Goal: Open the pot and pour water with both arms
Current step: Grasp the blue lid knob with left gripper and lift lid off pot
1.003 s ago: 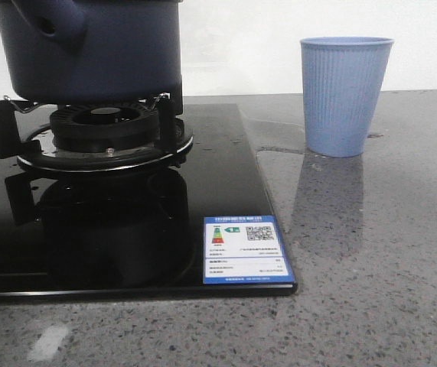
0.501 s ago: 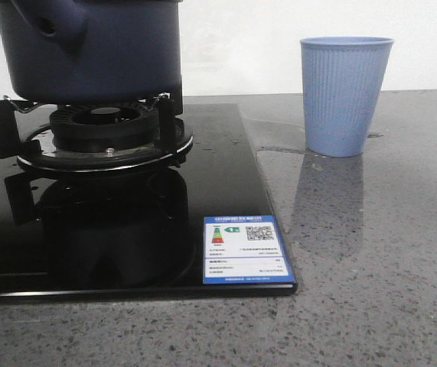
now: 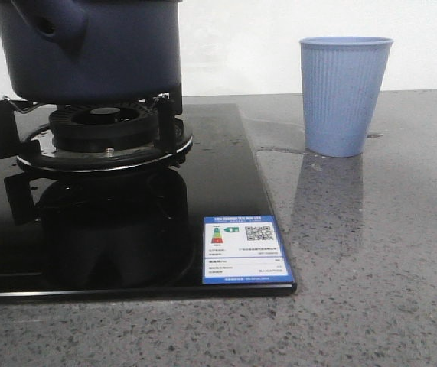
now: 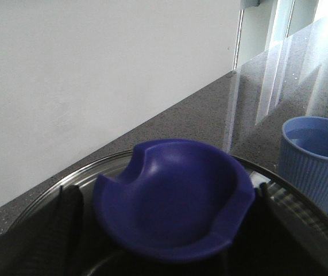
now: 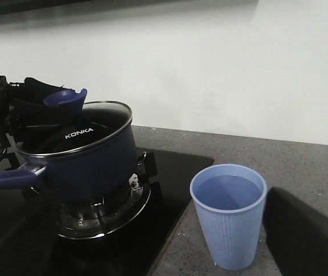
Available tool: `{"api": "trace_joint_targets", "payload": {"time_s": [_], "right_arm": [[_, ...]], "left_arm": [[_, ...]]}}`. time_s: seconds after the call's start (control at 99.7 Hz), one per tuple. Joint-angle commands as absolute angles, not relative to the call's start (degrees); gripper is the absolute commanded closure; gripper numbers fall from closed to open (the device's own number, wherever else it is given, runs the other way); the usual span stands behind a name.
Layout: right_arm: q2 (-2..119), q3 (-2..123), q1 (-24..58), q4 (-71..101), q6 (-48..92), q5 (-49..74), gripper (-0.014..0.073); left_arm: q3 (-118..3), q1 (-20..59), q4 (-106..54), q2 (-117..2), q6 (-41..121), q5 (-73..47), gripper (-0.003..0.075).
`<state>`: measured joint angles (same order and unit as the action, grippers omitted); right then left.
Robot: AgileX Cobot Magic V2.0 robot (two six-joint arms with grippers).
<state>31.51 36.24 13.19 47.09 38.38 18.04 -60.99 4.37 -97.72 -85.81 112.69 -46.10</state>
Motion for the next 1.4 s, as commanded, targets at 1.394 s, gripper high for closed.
{"api": "trace_joint_targets", "payload": {"time_s": [1.394], "right_arm": [[53.9,38.1,13.3,50.2,47.4,2.1,-0.0058]], "left_arm": [[-70.4,6.1,-103.4,-74.3,110.6,-54.0,0.0489]]}}
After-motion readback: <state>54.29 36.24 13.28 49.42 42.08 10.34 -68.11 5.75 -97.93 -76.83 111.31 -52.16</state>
